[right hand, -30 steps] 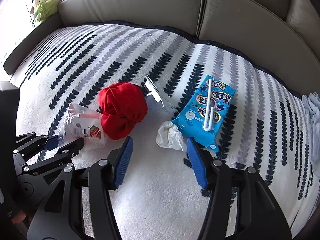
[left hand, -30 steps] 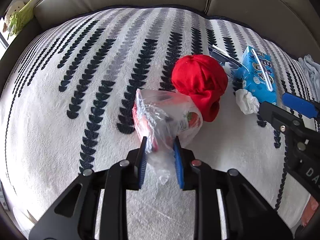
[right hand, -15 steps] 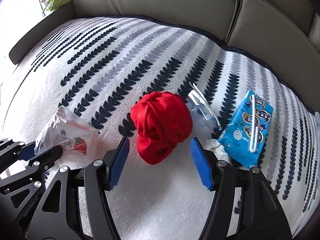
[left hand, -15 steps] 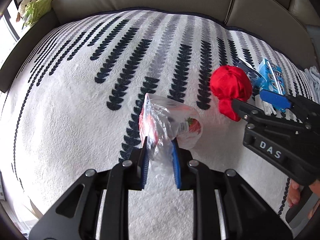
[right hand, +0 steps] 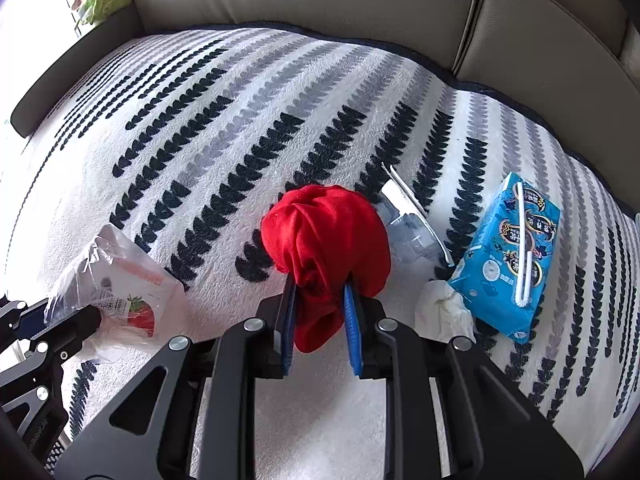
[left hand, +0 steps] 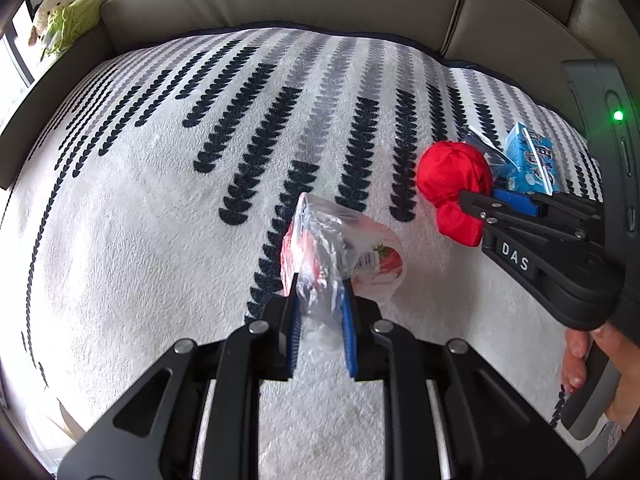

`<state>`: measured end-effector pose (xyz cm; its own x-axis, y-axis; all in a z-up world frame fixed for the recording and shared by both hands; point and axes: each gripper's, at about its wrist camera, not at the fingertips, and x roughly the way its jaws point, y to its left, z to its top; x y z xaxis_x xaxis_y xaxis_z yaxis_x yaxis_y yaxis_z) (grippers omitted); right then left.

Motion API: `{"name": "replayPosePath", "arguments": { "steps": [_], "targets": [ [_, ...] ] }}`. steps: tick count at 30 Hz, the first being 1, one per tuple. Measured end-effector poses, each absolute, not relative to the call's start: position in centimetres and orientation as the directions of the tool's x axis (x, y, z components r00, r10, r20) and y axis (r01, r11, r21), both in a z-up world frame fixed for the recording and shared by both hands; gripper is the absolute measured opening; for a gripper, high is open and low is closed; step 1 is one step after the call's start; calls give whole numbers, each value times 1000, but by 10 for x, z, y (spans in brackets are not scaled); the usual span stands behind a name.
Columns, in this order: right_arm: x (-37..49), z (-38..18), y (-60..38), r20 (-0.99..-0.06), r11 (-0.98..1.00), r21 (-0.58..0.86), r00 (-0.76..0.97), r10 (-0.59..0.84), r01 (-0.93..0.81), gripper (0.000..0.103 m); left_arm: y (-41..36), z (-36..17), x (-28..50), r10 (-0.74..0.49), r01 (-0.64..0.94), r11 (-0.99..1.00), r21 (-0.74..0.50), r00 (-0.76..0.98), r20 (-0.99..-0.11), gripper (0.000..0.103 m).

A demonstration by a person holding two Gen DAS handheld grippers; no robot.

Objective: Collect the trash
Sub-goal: 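Carry the plastic bag and red cloth over the bin and open the right tool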

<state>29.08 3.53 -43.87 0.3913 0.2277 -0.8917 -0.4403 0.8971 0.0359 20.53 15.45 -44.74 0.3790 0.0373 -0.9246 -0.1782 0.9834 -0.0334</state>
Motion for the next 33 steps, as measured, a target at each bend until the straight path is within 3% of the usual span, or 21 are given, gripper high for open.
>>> {"name": "replayPosePath", "arguments": {
  "steps": [16, 33],
  "targets": [
    [236, -385, -84, -863, 968, 77, 471, 185, -239, 19, 60, -409, 205, -24, 54, 999, -3, 398, -917, 18],
    [89, -356, -350, -851, 961, 89, 521, -63, 262, 19, -205, -374, 142, -242, 526, 850, -14, 367, -898, 18]
  ]
}}
